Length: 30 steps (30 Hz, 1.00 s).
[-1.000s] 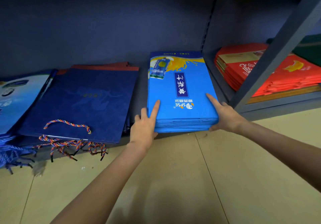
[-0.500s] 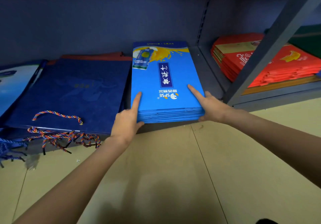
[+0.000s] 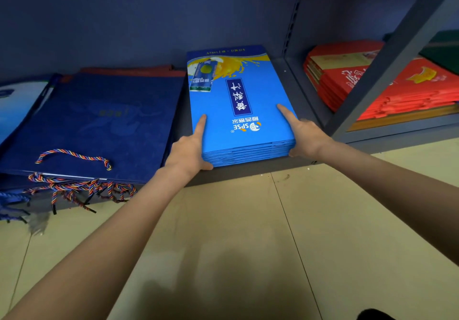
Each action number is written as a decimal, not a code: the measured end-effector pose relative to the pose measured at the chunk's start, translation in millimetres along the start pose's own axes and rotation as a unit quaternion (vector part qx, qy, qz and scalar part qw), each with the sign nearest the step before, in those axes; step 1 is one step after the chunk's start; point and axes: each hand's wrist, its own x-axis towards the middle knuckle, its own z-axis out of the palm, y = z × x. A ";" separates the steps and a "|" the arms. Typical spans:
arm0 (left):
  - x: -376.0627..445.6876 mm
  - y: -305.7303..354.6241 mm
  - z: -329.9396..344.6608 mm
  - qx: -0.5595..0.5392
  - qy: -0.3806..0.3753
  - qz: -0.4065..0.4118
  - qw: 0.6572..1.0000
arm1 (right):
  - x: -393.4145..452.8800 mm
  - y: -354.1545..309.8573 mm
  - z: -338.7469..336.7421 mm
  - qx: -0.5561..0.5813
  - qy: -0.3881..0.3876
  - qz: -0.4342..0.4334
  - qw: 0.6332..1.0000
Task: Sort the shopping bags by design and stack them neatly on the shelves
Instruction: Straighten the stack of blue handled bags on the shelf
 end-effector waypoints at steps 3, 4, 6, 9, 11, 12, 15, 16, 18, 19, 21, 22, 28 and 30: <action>2.3 -1.2 -4.5 0.016 -0.006 0.005 1.000 | -3.6 1.4 4.6 -0.033 0.013 -0.005 0.999; 1.8 1.2 -4.1 0.024 -0.012 0.006 1.000 | -3.7 2.4 3.6 -0.032 0.005 -0.003 0.999; 1.0 7.6 -1.5 0.042 -0.023 0.006 0.999 | -1.9 3.3 0.1 -0.015 -0.012 0.002 1.000; 0.8 10.0 0.7 0.052 -0.027 0.010 0.998 | -2.5 2.3 -2.7 0.004 -0.016 0.007 1.000; -0.8 6.6 1.1 0.056 -0.020 0.018 0.998 | -9.2 4.0 -1.6 0.010 -0.022 0.007 1.000; -1.4 4.3 1.4 0.060 -0.014 0.023 0.998 | -13.6 4.8 0.4 0.009 -0.026 0.005 1.000; -3.0 1.1 5.2 0.063 0.007 0.029 0.998 | -20.7 1.8 9.6 0.001 -0.014 0.001 1.000; -3.4 2.1 7.6 0.061 0.010 0.025 0.998 | -20.3 -0.7 11.7 -0.003 -0.002 0.003 1.000; -4.9 5.9 12.6 0.051 0.014 0.004 0.999 | -19.7 -5.5 13.6 -0.019 0.010 0.001 1.000; -5.3 7.7 14.6 0.050 0.020 -0.002 0.999 | -20.2 -6.9 13.6 -0.024 0.009 -0.005 1.000; -7.2 9.5 16.1 0.049 0.038 0.008 0.998 | -21.6 -5.0 13.1 -0.032 0.010 -0.021 0.999; -8.4 9.1 15.3 0.042 0.046 0.020 0.998 | -22.0 -3.3 12.5 -0.037 0.013 -0.027 0.999; -6.7 -7.3 8.1 0.019 0.034 0.066 0.997 | -17.5 -8.3 9.2 -0.020 -0.010 -0.009 1.000; -2.5 -7.9 4.7 0.011 0.027 0.064 0.998 | -16.2 -9.2 9.6 -0.016 -0.013 -0.001 1.000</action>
